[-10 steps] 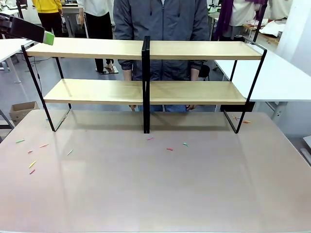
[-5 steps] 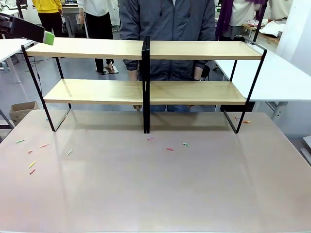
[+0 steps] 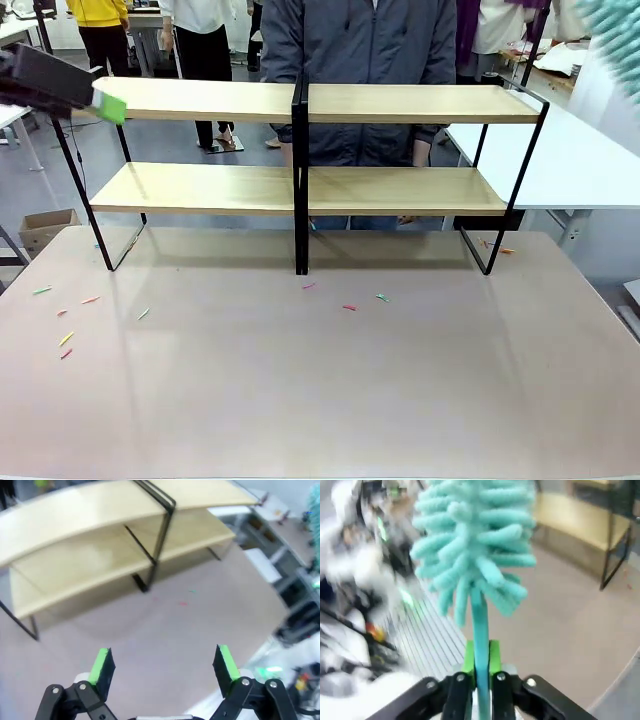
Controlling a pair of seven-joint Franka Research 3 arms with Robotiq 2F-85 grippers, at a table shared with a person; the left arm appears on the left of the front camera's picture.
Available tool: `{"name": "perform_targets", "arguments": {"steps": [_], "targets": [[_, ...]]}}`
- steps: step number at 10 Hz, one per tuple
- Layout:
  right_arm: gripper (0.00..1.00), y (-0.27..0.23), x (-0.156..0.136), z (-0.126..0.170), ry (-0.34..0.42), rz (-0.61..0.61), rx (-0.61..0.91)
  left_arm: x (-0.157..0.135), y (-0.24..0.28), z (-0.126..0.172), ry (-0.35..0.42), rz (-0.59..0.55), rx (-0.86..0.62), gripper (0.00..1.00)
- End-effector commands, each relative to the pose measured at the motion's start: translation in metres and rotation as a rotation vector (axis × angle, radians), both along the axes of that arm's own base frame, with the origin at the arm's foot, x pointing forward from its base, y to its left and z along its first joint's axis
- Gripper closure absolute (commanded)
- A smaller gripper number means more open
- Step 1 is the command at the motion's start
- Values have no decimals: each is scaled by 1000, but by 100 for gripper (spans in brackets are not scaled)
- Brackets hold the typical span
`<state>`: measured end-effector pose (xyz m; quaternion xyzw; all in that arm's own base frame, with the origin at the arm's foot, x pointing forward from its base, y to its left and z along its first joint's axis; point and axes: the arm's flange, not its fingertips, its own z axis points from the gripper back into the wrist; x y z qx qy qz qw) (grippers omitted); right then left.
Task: Clean the shelves.
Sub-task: Place the Duster on the table.
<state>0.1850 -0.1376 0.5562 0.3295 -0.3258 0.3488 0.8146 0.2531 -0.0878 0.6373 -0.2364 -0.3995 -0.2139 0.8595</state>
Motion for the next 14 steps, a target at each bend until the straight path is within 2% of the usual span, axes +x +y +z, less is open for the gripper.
{"name": "perform_targets", "arguments": {"steps": [1,2,3,4,5,6,7,8,9,10,11,12,14], "targets": [[88,54,3,-37,-184,243,-367,-20,76,-58,394,-25,-304,0],[88,67,10,-62,-204,292,-483,-24,104,-107,507,-29,-478,0],[88,75,12,-84,-228,355,-529,-25,117,-155,624,-43,-640,0],[88,83,13,-107,-258,385,-649,-20,126,-203,735,-24,-808,0],[88,98,11,-134,-324,476,-652,-12,131,-249,792,97,-867,0],[88,115,10,-166,-369,485,-802,-10,130,-281,860,56,-1080,0],[88,124,13,-185,-403,484,-866,-7,128,-317,943,141,-1082,0],[88,132,20,-213,-443,452,-916,-6,127,-342,979,202,-1091,0],[88,133,27,-231,-467,397,-929,-2,126,-350,995,238,-1088,0],[88,129,32,-250,-430,364,-906,3,126,-343,985,240,-1038,0],[88,124,35,-260,-395,364,-908,63,232,-304,969,207,-1062,0],[88,115,32,-271,-330,373,-838,63,232,-304,969,207,-1062,0],[88,107,15,-282,-242,444,-795,63,232,-304,969,207,-1062,0]]}}
